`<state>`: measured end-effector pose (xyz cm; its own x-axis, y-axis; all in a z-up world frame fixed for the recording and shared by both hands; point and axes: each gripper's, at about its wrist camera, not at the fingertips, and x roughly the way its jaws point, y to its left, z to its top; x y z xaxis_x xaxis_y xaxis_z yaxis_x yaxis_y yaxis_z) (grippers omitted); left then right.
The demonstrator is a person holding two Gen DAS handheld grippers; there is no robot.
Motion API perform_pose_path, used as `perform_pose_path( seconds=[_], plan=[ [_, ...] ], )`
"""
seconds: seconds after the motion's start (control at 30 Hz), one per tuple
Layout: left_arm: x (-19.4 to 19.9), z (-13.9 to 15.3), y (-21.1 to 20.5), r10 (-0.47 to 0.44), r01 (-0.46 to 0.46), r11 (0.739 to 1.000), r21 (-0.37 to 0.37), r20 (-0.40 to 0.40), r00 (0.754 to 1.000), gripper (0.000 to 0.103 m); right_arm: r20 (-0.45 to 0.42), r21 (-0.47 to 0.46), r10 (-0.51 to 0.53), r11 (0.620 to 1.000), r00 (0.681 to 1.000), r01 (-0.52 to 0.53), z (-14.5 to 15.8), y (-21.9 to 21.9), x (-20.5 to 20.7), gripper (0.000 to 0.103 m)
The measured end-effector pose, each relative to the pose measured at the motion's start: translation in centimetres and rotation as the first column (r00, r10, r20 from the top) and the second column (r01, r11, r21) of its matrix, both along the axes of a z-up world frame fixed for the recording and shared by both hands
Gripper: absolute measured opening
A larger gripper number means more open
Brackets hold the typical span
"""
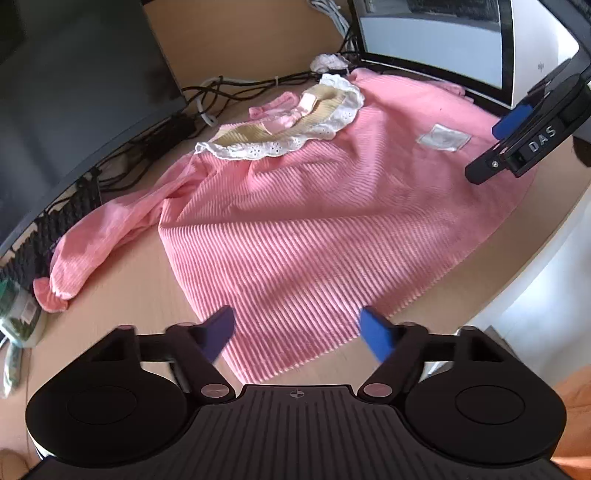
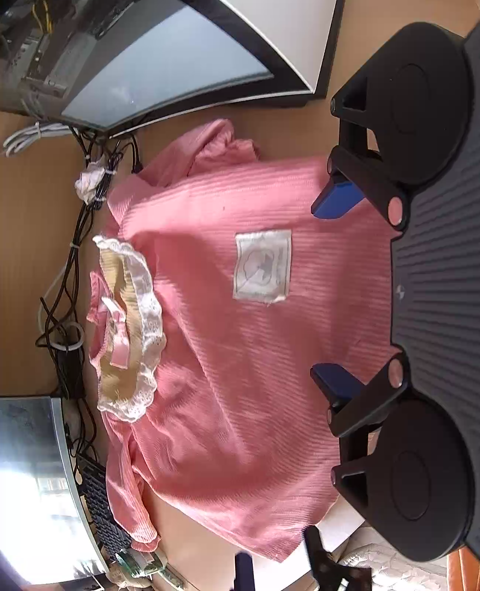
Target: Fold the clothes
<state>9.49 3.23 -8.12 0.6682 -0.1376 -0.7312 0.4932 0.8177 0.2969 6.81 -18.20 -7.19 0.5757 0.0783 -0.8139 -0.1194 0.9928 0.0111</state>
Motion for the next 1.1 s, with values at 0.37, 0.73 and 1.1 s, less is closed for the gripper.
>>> perform_pose_path(
  seconds=[0.37, 0.73, 1.1],
  plan=[
    [5.6, 3.8, 0.0, 0.003, 0.004, 0.994, -0.110, 0.057, 0.998, 0.005, 0.138, -0.110, 0.382, 0.923, 0.914, -0.369, 0.6, 6.3, -3.6, 0.091],
    [4.0, 5.6, -0.4, -0.023, 0.030, 0.994, -0.103, 0.068, 0.997, 0.052, 0.172, -0.030, 0.174, 0.985, 0.970, -0.171, 0.9, 7.2, 3.1, 0.066],
    [3.7, 1.4, -0.9, 0.008, -0.010, 0.999, 0.043, 0.050, 0.999, 0.092, 0.100, 0.131, 0.082, 0.987, 0.992, -0.095, 1.9, 3.9, 7.4, 0.066]
  ],
)
